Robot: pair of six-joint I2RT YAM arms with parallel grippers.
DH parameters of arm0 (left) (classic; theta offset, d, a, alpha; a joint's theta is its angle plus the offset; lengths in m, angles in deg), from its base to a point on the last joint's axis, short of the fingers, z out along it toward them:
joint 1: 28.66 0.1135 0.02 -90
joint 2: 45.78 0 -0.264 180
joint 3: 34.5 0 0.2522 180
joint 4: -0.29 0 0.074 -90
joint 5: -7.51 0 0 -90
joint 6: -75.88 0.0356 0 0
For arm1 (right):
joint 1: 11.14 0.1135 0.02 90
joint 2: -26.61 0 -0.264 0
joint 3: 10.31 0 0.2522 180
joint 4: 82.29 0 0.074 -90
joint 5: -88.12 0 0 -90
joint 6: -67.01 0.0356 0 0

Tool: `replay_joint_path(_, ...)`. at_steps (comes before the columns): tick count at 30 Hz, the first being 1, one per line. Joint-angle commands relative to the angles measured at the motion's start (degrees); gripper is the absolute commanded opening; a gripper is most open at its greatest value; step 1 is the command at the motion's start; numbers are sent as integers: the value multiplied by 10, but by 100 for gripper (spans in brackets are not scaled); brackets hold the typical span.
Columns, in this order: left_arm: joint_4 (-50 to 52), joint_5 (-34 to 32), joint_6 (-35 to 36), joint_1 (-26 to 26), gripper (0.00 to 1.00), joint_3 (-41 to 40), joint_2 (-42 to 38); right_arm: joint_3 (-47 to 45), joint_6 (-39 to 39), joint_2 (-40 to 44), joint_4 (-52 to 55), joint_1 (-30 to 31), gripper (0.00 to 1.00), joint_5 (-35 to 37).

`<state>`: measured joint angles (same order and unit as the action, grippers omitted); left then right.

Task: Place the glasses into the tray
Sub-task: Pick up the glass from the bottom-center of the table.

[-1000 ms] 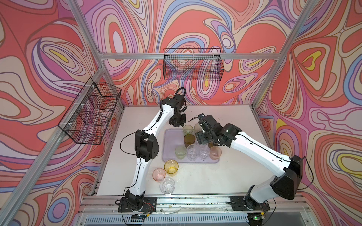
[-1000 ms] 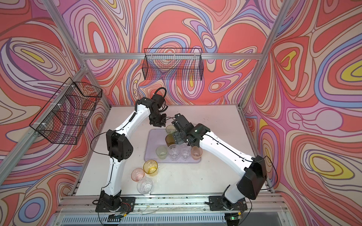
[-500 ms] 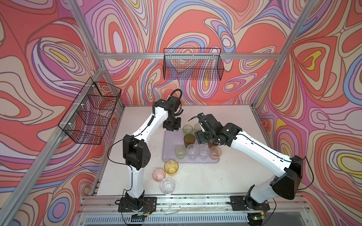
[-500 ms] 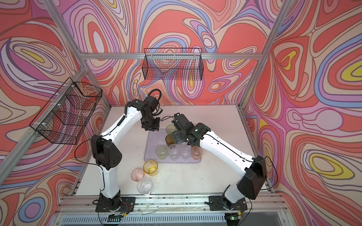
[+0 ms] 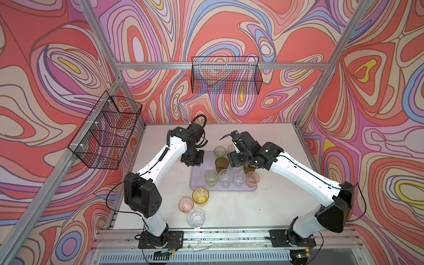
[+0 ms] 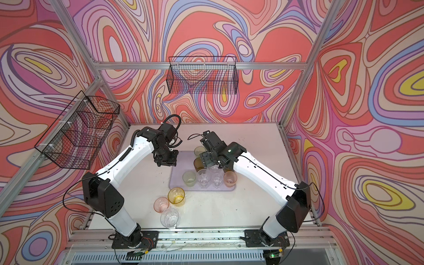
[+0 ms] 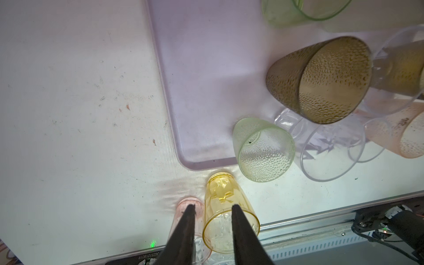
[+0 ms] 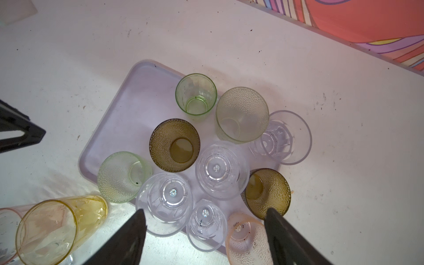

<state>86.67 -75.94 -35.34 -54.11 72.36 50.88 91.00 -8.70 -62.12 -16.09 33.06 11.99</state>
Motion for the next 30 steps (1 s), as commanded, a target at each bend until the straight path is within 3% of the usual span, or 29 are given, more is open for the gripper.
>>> replay_joint_path(1, -10, -5, 8, 2, 31, -38, -38, 16, 10, -7, 11, -3, 85, -6)
replay_joint_path(14, -36, -12, 1, -1, 32, -186, -138, 28, 29, -16, 19, -5, 85, -33)
replay_joint_path(30, -77, 28, -1, -30, 33, -276, -176, 39, 45, -20, 24, -21, 85, -85)
